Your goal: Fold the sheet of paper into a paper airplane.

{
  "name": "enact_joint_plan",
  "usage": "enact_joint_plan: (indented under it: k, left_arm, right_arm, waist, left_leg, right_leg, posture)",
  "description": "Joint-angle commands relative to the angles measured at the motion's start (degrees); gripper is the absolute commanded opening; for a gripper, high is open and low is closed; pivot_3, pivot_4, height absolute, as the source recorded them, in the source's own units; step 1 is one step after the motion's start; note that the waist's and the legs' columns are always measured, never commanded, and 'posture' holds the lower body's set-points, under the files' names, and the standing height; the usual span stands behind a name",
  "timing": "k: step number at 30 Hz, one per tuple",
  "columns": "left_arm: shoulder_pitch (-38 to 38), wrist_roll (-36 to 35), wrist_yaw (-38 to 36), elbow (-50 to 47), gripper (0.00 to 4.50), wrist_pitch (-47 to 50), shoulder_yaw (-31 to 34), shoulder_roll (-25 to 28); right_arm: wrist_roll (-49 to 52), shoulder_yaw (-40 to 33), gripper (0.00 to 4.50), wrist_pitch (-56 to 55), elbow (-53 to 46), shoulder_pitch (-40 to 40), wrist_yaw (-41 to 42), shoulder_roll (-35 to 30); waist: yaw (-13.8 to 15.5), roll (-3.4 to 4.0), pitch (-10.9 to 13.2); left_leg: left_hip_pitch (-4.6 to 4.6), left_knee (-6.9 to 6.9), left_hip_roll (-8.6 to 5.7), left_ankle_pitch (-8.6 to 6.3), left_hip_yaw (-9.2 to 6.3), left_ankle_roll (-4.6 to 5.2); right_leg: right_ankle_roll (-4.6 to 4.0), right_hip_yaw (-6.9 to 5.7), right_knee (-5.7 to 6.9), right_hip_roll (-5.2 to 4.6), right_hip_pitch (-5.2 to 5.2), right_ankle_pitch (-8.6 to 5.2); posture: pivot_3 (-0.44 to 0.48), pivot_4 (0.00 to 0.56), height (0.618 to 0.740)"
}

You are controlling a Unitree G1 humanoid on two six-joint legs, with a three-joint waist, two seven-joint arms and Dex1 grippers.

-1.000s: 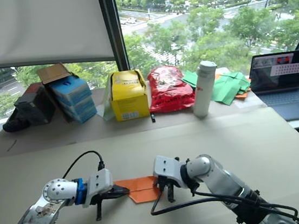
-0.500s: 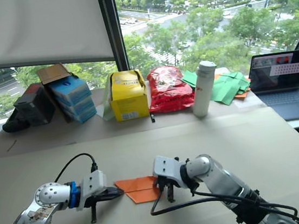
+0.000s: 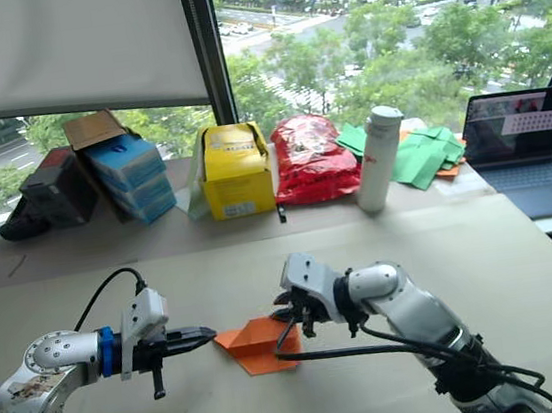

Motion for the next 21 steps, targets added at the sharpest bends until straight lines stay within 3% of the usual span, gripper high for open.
enact_joint_plan:
  k: [1, 3, 16, 21]
  left_arm:
    - [-0.4, -2.0, 0.6, -2.1, 0.0, 1.2, 1.5, 0.3]
    - [-0.5, -3.0, 0.9, -2.6, 0.0, 2.0, 1.7, 0.1]
    - [2.1, -12.3, 2.6, -5.7, 0.0, 7.4, 9.3, 1.3]
    - [2.1, -12.7, 3.1, -5.4, 0.0, 7.5, 9.8, 1.5]
  right_arm:
    - [2.1, -1.0, 3.01, -0.1, 0.7, -1.7, 1.3, -0.4]
    - [2.0, -0.1, 3.64, -1.0, 2.5, -1.8, 2.3, -0.9]
    - [1.2, 2.3, 3.64, -6.9, 9.9, -0.6, 3.9, -0.6]
    - [1.1, 3.4, 2.18, -7.1, 10.0, 0.2, 4.7, -1.1]
  waist:
    - [0.0, 0.0, 0.0]
    - [0.0, 0.0, 0.0]
    - [-0.1, 0.0, 0.0]
    - [0.0, 0.0, 0.0]
  left_leg:
    - [-0.01, 0.0, 0.0, 0.0, 0.0, 0.0]
    - [-0.02, 0.0, 0.0, 0.0, 0.0, 0.0]
    - [-0.11, 0.01, 0.0, 0.06, 0.0, -0.09]
    - [-0.11, 0.03, 0.0, 0.08, 0.0, -0.13]
  right_leg:
    - [-0.01, 0.0, 0.0, 0.0, -0.01, 0.01]
    - [-0.01, 0.0, -0.01, -0.01, 0.0, 0.01]
    - [-0.05, 0.03, 0.02, -0.02, -0.08, 0.03]
    - [-0.08, 0.02, 0.02, -0.02, -0.06, 0.05]
  posture:
    - [0.0, 0.15, 0.74]
    - [0.0, 0.15, 0.74]
    - [0.0, 0.15, 0.74]
    - [0.0, 0.15, 0.74]
